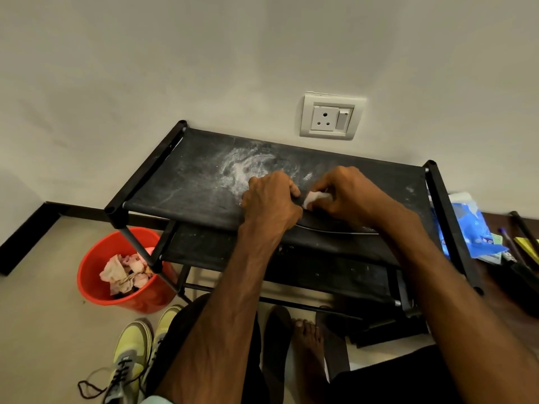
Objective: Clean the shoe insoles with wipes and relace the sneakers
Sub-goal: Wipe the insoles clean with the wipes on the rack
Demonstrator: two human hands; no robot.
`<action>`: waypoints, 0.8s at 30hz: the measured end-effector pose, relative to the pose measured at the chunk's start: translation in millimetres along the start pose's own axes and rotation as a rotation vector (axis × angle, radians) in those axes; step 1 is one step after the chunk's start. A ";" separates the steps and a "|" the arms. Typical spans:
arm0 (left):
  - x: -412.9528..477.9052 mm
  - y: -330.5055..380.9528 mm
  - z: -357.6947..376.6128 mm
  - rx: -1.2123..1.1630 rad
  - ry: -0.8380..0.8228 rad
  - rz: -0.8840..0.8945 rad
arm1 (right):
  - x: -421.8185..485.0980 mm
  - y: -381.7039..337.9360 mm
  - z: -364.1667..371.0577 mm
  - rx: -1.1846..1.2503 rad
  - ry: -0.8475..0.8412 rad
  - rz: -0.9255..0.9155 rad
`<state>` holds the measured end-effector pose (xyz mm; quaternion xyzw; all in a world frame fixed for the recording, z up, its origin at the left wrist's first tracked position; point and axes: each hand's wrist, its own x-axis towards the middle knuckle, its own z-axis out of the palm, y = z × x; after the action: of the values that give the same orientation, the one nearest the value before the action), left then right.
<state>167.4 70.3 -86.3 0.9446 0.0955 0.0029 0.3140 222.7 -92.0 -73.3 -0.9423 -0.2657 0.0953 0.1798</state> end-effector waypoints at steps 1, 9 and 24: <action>-0.4 0.8 -0.3 0.005 0.002 -0.001 | -4.5 -0.3 -3.1 -0.010 -0.053 -0.018; -2.9 7.3 -0.4 0.064 0.008 -0.010 | 17.3 0.0 9.3 0.002 0.165 0.061; -4.5 7.7 -0.7 0.046 0.003 -0.016 | 14.4 2.0 8.8 -0.050 0.156 0.061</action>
<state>164.3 63.9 -80.9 0.9507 0.1037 -0.0004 0.2922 233.4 -83.3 -83.4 -0.9588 -0.2242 0.0205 0.1734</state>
